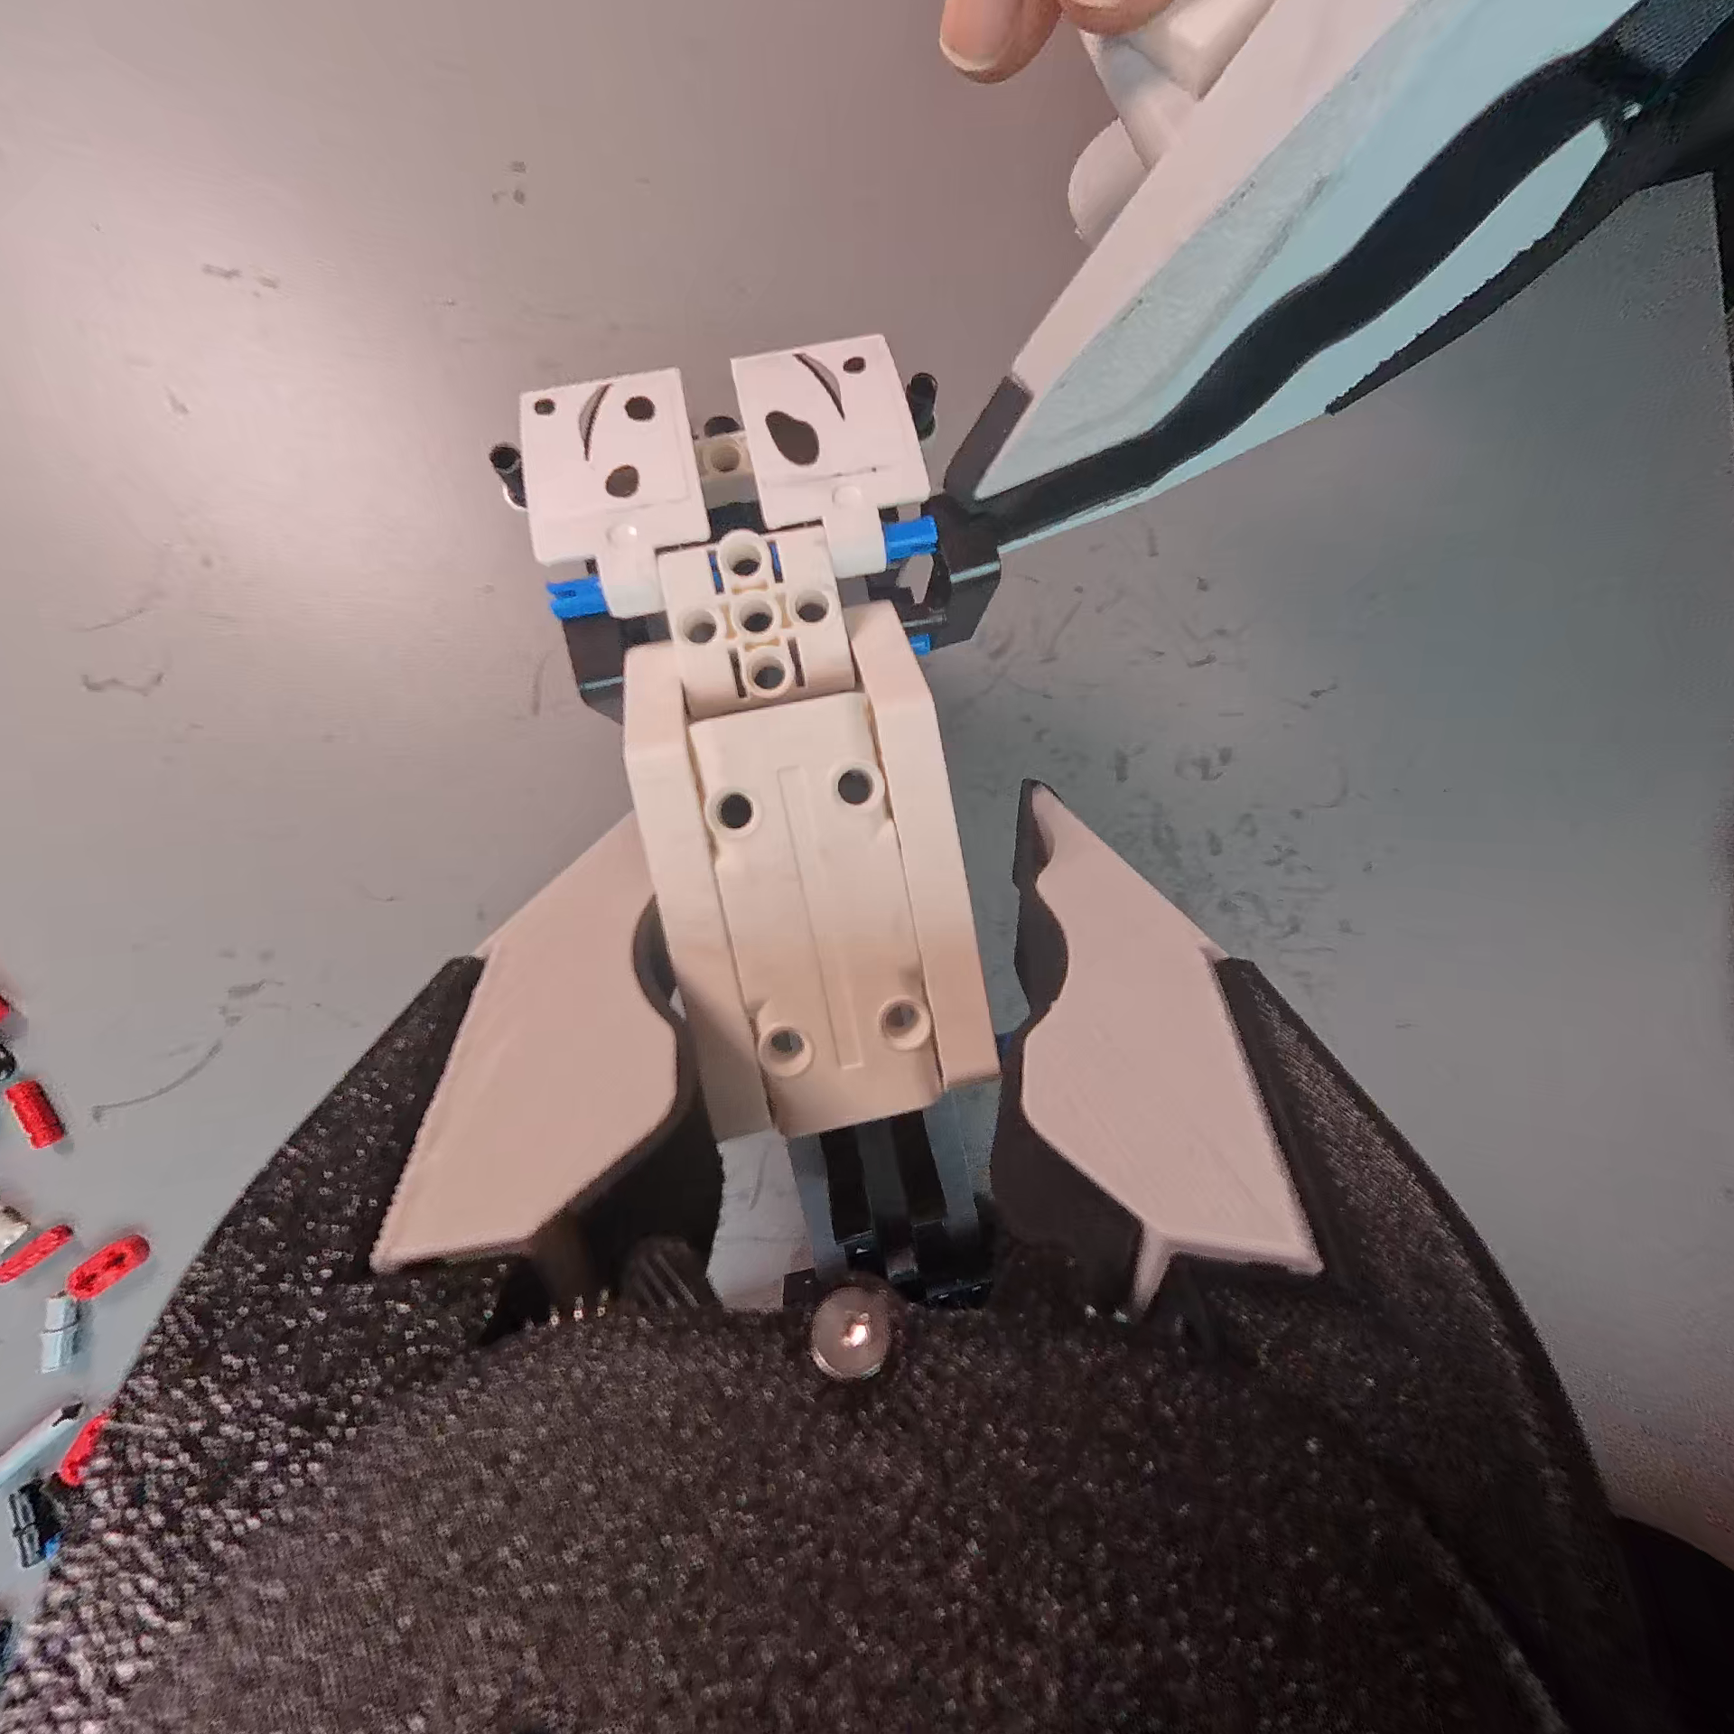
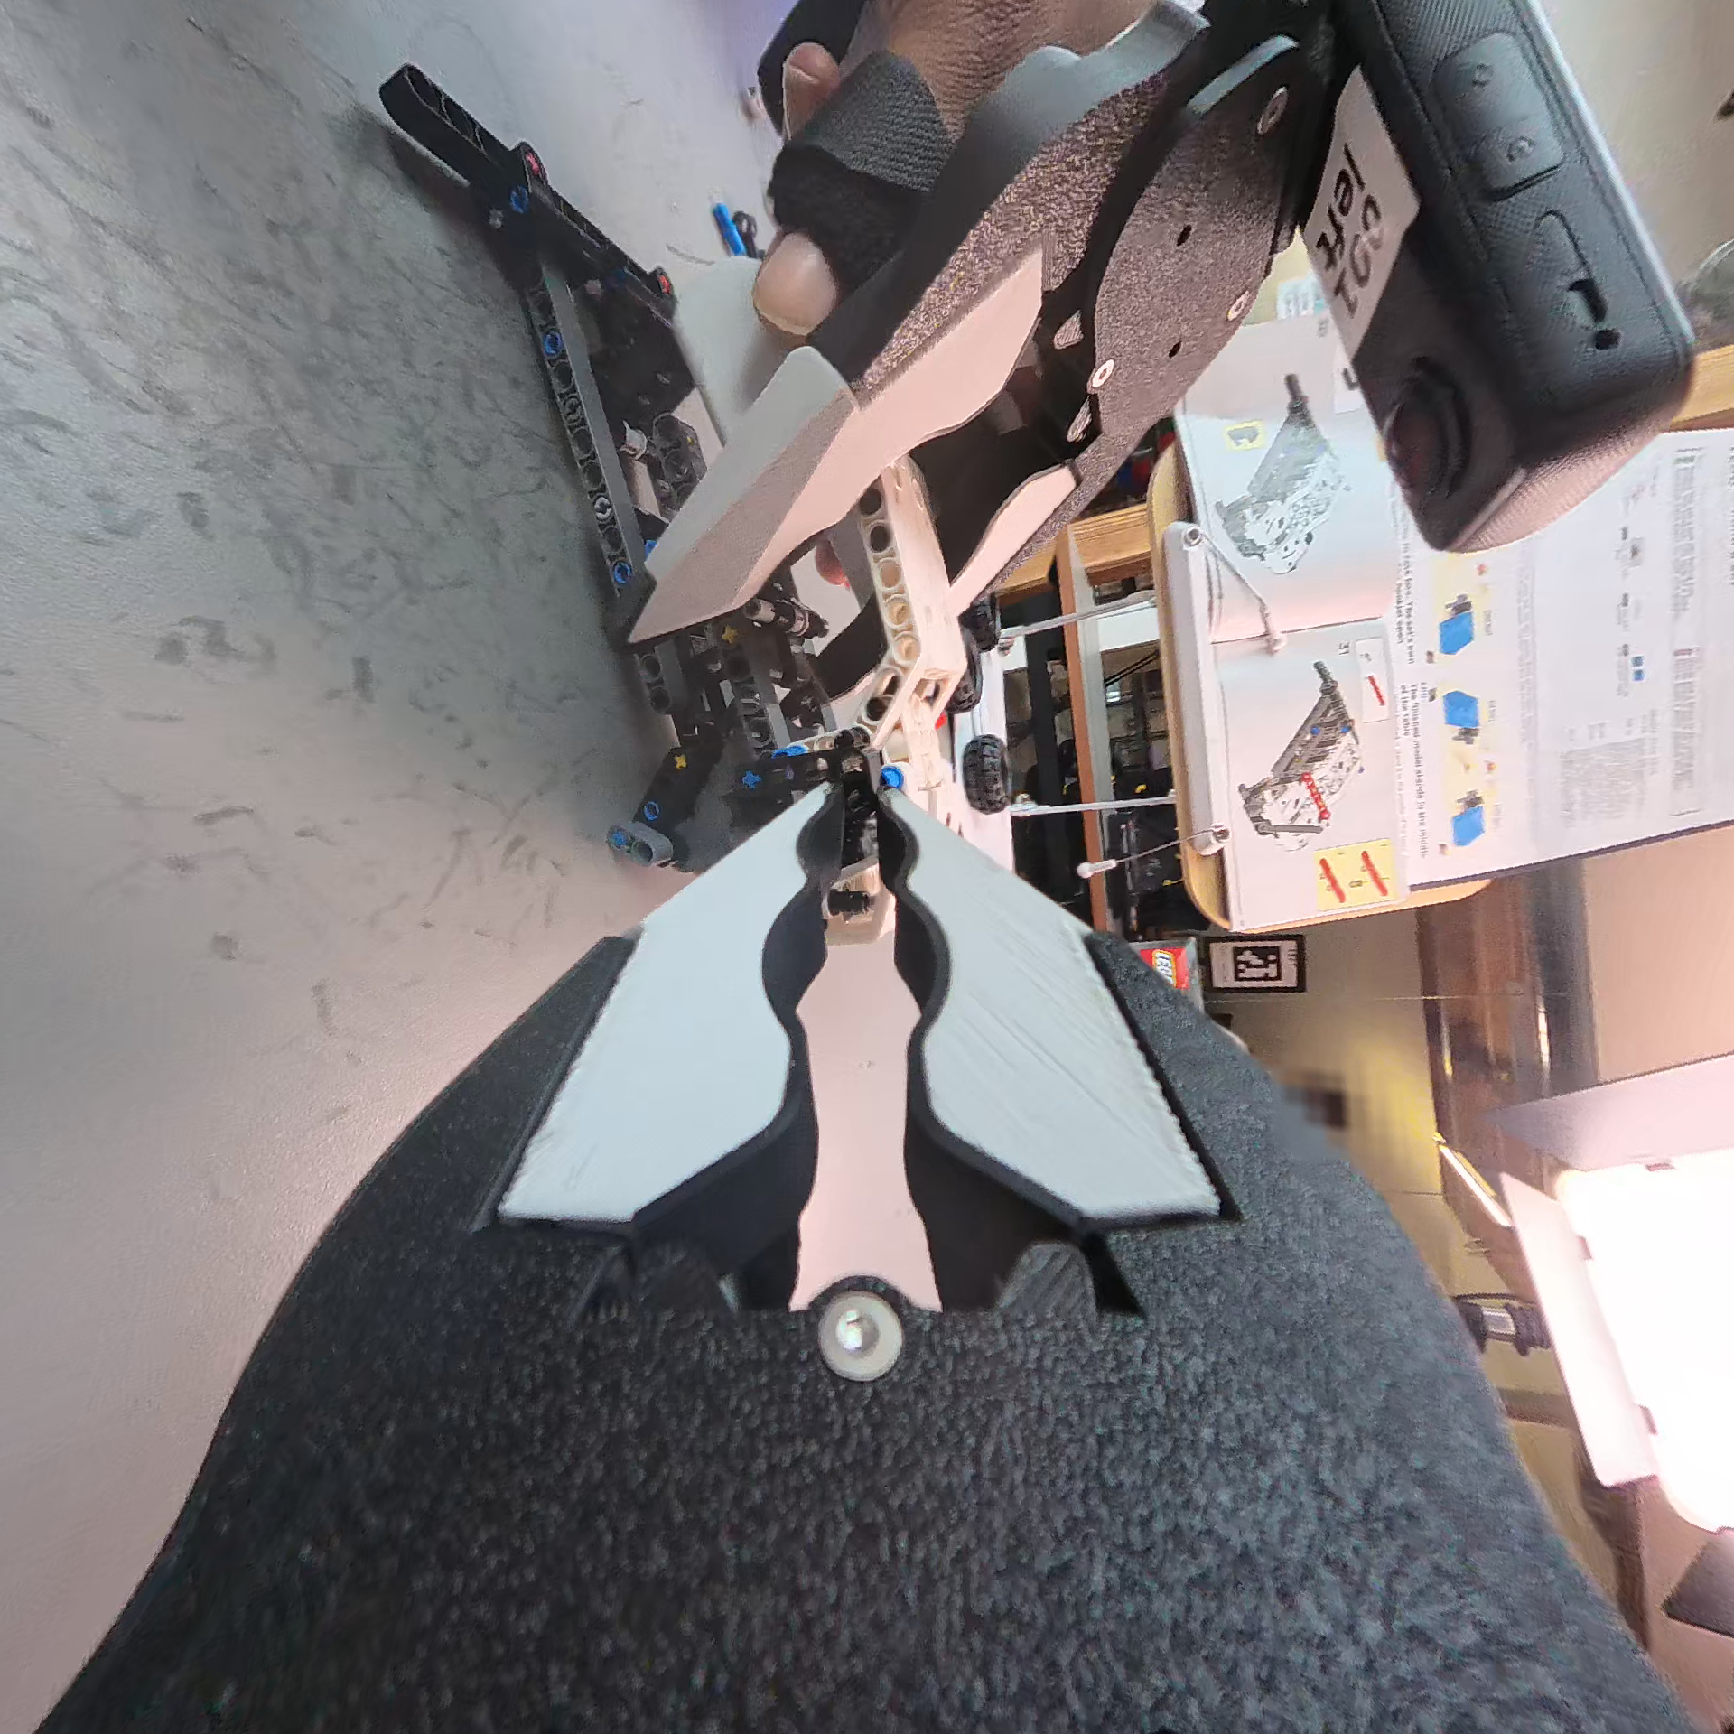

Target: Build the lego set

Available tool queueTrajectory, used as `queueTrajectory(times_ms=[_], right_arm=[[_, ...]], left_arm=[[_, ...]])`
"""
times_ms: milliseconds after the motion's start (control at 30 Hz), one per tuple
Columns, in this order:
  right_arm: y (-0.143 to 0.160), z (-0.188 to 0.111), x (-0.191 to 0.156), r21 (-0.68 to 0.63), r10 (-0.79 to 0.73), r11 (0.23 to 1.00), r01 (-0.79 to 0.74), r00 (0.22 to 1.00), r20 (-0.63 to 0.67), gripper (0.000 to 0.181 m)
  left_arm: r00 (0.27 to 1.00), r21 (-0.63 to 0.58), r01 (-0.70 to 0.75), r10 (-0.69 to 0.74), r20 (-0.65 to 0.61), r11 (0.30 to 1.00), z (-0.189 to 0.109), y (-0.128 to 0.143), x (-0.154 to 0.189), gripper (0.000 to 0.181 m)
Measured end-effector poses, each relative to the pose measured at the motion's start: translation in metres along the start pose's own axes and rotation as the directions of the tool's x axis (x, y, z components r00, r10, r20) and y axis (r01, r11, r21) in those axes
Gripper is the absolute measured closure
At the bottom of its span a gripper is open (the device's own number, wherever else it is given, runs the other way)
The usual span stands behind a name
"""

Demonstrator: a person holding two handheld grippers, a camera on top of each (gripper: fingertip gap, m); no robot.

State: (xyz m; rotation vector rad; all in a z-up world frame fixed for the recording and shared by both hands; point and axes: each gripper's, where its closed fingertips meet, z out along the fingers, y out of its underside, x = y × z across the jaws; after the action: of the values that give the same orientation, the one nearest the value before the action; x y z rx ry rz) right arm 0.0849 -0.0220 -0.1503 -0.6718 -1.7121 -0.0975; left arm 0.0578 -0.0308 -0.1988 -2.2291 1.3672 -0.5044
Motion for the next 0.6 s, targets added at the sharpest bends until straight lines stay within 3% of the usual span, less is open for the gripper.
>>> queueTrajectory(times_ms=[333, 600], right_arm=[[-0.002, 0.003, 0.001, 0.015, -0.096, 0.995, 0.098, 0.992, -0.076, 0.176], [0.0, 0.004, 0.004, 0.004, -0.098, 0.995, 0.098, 0.991, -0.091, 0.176]], left_arm=[[0.999, 0.074, 0.012, -0.015, 0.044, 0.997, -0.005, -0.018, -0.007, 0.091], [0.996, 0.049, 0.02, -0.025, 0.089, 0.999, 0.004, -0.021, -0.013, 0.095]])
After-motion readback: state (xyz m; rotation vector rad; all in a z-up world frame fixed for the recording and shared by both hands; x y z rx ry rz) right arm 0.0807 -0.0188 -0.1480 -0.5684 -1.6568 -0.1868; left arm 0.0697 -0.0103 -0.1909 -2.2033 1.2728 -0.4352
